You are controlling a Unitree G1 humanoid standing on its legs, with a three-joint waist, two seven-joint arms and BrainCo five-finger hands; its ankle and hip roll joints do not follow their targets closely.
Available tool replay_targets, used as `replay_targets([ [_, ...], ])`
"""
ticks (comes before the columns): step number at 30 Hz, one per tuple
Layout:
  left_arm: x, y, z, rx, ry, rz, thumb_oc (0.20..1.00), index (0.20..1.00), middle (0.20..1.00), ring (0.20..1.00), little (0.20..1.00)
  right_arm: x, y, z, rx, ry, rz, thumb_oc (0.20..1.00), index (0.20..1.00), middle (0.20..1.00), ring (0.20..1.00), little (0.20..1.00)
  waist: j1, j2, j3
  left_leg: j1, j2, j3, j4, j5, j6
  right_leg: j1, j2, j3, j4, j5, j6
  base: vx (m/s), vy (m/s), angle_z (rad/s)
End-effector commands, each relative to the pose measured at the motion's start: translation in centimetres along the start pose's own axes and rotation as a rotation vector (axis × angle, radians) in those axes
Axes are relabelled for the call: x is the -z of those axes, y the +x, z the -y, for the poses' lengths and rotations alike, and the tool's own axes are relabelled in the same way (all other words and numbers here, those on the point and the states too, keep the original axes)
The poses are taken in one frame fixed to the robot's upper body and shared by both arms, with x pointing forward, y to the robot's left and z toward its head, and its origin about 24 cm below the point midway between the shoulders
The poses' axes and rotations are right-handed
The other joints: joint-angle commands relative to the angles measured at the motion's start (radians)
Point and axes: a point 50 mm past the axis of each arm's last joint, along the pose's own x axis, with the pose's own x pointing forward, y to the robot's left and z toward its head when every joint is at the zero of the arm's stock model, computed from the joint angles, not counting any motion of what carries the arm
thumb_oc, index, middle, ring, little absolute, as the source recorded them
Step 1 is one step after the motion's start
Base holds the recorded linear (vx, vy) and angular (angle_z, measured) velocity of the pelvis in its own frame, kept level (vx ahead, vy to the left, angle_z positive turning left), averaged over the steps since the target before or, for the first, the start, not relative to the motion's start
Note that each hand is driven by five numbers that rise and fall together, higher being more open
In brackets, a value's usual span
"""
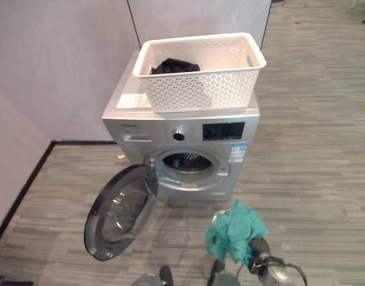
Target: Grab the laundry basket,head to the washer,open it,put in the laundry and shut it.
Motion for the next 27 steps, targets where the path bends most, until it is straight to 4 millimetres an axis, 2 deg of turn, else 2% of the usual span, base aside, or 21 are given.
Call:
replay_targets([
  [1,-1.6,0.2,-1.0,-0.046,-0.040,0.065,1.000,1.000,1.000,1.000,1.000,-2.6,1.0,-3.2,-0.128,0.027,0.143,0.200,0.200,0.200,0.200,0.200,0.024,-0.032,0.000,-0.107,-0.001,-0.033,0.099,0.027,-0.033,0.147,-0.042,-0.021,-0.107,0.005,0.114,0.02,0.118,0.06],
  [5,-2.3,0.2,-1.8,-0.070,0.040,0.096,1.000,1.000,1.000,1.000,1.000,-3.0,1.3,-4.2,-0.159,0.033,0.154,0.200,0.200,0.200,0.200,0.200,0.030,-0.029,0.011,-0.107,-0.029,-0.036,0.111,0.000,-0.013,0.133,-0.078,-0.027,-0.066,0.020,0.130,0.05,0.162,0.07],
  [8,-2.1,0.2,-1.8,-0.066,0.048,0.093,1.000,1.000,1.000,1.000,1.000,-3.0,1.4,-4.4,-0.163,0.041,0.155,0.200,0.200,0.200,0.200,0.200,0.032,-0.026,0.004,-0.100,-0.039,-0.035,0.108,-0.008,-0.010,0.138,-0.088,-0.037,-0.071,0.033,0.136,0.06,0.078,0.05],
  [12,-1.8,0.2,-1.6,-0.059,0.068,0.088,1.000,1.000,1.000,1.000,1.000,-3.2,1.6,-5.6,-0.206,0.110,0.162,0.200,0.200,0.200,0.200,0.200,0.039,-0.026,-0.009,-0.091,-0.056,-0.034,0.106,-0.021,0.000,0.140,-0.105,-0.043,-0.075,0.068,0.151,0.09,0.101,0.02],
  [15,-1.8,0.1,-1.6,-0.048,0.131,0.098,1.000,1.000,1.000,1.000,1.000,-3.5,1.5,-6.7,-0.266,0.128,0.172,0.200,0.200,0.200,0.200,0.200,0.042,-0.030,-0.005,-0.082,-0.071,-0.035,0.102,-0.035,0.017,0.131,-0.120,-0.025,-0.047,0.088,0.160,0.08,0.127,-0.03],
  [18,-1.9,0.1,-1.5,-0.039,0.154,0.107,1.000,1.000,1.000,1.000,1.000,-3.8,1.3,-6.9,-0.284,0.128,0.184,0.200,0.200,0.200,0.200,0.200,0.041,-0.031,0.002,-0.082,-0.082,-0.041,0.104,-0.047,0.029,0.122,-0.134,-0.015,-0.018,0.099,0.164,0.06,0.131,0.00],
  [20,-2.2,0.1,-1.2,-0.020,0.187,0.127,1.000,1.000,1.000,1.000,1.000,-4.1,0.7,-6.7,-0.302,0.131,0.207,0.200,0.200,0.200,0.200,0.200,0.031,-0.028,0.018,-0.084,-0.104,-0.066,0.121,-0.072,0.050,0.094,-0.158,0.009,0.065,0.117,0.160,0.11,0.248,0.04],
  [22,-2.3,0.1,-1.3,-0.025,0.189,0.130,1.000,1.000,1.000,1.000,1.000,-4.4,0.6,-6.7,-0.308,0.129,0.219,0.200,0.200,0.200,0.200,0.200,0.027,-0.026,0.025,-0.084,-0.105,-0.071,0.128,-0.078,0.055,0.083,-0.155,0.011,0.097,0.109,0.156,0.06,0.133,0.21],
  [23,-2.3,0.1,-1.4,-0.025,0.194,0.133,1.000,1.000,1.000,1.000,1.000,-4.4,0.5,-6.6,-0.311,0.128,0.220,0.200,0.200,0.200,0.200,0.200,0.022,-0.024,0.030,-0.083,-0.109,-0.080,0.132,-0.084,0.058,0.067,-0.137,0.032,0.130,0.095,0.152,0.10,0.122,0.13],
  [24,-2.5,0.1,-1.4,-0.021,0.190,0.135,1.000,1.000,1.000,1.000,1.000,-4.5,0.4,-6.5,-0.308,0.135,0.224,0.200,0.200,0.200,0.200,0.200,-0.002,-0.015,0.032,-0.076,-0.114,-0.103,0.121,-0.071,0.058,0.013,-0.049,0.104,0.164,0.029,0.126,0.14,0.173,-0.01],
  [25,-2.4,0.1,-1.4,-0.015,0.187,0.129,1.000,1.000,1.000,1.000,1.000,-4.5,0.4,-6.4,-0.305,0.134,0.225,0.200,0.200,0.200,0.200,0.200,-0.013,-0.011,0.040,-0.064,-0.119,-0.115,0.120,-0.065,0.054,-0.017,-0.011,0.114,0.176,-0.003,0.112,0.15,0.154,0.05],
  [27,-2.1,0.1,-1.6,-0.018,0.176,0.112,1.000,1.000,1.000,1.000,1.000,-4.6,0.4,-6.2,-0.300,0.133,0.227,0.200,0.200,0.200,0.200,0.200,-0.015,-0.009,0.047,-0.051,-0.123,-0.116,0.114,-0.060,0.048,-0.046,-0.015,0.059,0.148,0.006,0.100,0.15,0.064,0.27],
])
